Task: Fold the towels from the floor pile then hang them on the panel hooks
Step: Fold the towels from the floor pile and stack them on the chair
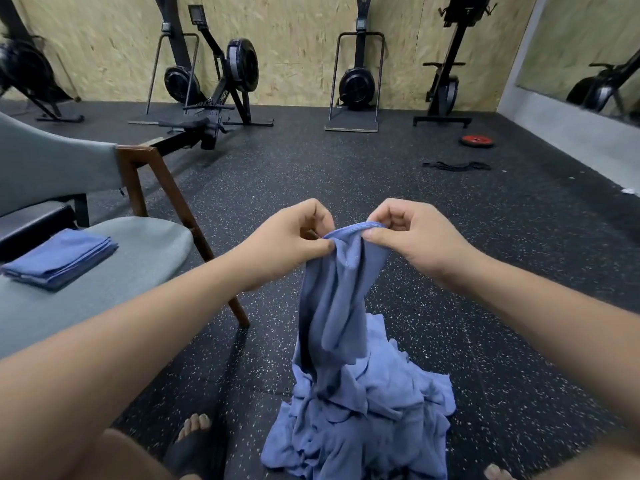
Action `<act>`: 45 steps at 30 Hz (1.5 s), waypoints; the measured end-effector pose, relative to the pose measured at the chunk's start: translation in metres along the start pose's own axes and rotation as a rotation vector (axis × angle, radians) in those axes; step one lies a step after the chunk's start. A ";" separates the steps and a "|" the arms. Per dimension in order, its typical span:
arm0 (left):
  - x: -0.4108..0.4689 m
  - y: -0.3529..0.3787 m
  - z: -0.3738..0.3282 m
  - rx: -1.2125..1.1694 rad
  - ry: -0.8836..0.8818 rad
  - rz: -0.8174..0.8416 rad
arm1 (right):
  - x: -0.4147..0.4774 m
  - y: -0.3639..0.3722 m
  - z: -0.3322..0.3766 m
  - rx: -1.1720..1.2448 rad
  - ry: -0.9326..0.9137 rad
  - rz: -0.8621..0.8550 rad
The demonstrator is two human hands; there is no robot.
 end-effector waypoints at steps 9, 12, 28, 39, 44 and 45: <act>0.002 0.020 -0.009 0.011 0.039 0.042 | 0.003 0.007 0.022 -0.131 -0.084 0.047; 0.002 0.018 -0.012 0.066 0.074 0.004 | 0.004 0.004 0.019 -0.093 -0.065 0.030; -0.001 0.014 -0.015 0.080 0.101 -0.016 | -0.004 0.020 -0.002 -0.097 -0.037 0.171; 0.003 -0.028 -0.006 0.148 0.106 -0.253 | -0.012 -0.007 -0.045 -0.434 0.129 0.199; 0.005 -0.053 0.007 0.125 0.062 -0.349 | -0.017 -0.028 -0.057 -0.605 0.193 0.165; 0.005 -0.056 0.008 0.131 0.056 -0.369 | -0.018 -0.032 -0.058 -0.624 0.198 0.162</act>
Point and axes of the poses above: each hand's wrist, its own x-axis towards the middle knuckle, its own y-axis out of the palm, z = x × y, the point moved 6 cm from there along x, towards the middle knuckle, and after that the axes turned 11 degrees about -y, right-handed, at the moved point
